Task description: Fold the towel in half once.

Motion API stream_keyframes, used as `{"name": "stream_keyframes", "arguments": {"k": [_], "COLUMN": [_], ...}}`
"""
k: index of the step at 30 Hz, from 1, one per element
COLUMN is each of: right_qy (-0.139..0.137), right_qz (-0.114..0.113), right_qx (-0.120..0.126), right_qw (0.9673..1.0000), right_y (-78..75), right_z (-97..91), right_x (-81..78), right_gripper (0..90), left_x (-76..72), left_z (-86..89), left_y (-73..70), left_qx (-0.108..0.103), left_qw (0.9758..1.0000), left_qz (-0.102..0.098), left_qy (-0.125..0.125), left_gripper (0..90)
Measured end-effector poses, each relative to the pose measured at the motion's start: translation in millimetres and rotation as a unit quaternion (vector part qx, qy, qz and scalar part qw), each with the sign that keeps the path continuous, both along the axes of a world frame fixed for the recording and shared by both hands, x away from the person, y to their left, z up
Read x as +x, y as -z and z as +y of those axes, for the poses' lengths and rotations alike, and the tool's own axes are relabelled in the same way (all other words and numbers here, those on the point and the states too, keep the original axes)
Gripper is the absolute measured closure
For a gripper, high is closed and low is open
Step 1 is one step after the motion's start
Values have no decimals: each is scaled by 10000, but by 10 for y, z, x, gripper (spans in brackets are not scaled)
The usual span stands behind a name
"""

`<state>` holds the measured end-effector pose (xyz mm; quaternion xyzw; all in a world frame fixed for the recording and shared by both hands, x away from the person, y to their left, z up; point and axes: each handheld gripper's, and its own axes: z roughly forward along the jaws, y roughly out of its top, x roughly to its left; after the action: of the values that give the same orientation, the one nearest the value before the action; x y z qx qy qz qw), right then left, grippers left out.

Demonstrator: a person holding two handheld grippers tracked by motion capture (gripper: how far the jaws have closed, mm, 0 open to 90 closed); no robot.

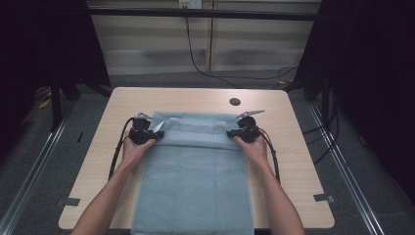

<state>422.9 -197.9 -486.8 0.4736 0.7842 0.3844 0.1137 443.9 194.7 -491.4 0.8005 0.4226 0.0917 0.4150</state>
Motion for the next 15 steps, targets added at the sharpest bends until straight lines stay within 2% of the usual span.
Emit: {"name": "stream_keyframes", "arguments": {"k": [2, 3, 5, 6, 7, 8, 12, 15], "right_qy": [-60, -92, -110, -107, -115, -125, -227, -299], "right_qz": [-153, -242, -420, -512, -622, -721, -1119, -1358], "right_qx": [70, 102, 171, 244, 296, 362, 561, 646], "right_qw": [9998, 9996, 9989, 9983, 9976, 9967, 9919, 9882], "right_y": [-110, -166, -290, -356, -426, -501, -826, -1034], "right_z": [-20, -28, -46, -56, -65, -71, -96, -111], "right_x": [-37, -58, -107, -133, -159, -186, -303, -403], "right_gripper": [853, 853, 853, 852, 852, 852, 852, 852], "left_x": [-37, -62, -120, -153, -187, -227, -385, -513], "left_z": [33, 50, 103, 133, 159, 180, 251, 260], "left_y": [-111, -181, -343, -424, -502, -580, -840, -1000], "left_qx": [-160, -324, -530, -734, -805, -773, -983, -1026], "left_qw": [9998, 9992, 9976, 9960, 9951, 9946, 9898, 9870], "left_qz": [-153, -244, -451, -503, -572, -685, -1018, -1214], "left_qy": [31, 28, -3, 12, 32, 61, 151, 237], "left_gripper": [832, 832, 832, 832, 832, 832, 832, 832]}}
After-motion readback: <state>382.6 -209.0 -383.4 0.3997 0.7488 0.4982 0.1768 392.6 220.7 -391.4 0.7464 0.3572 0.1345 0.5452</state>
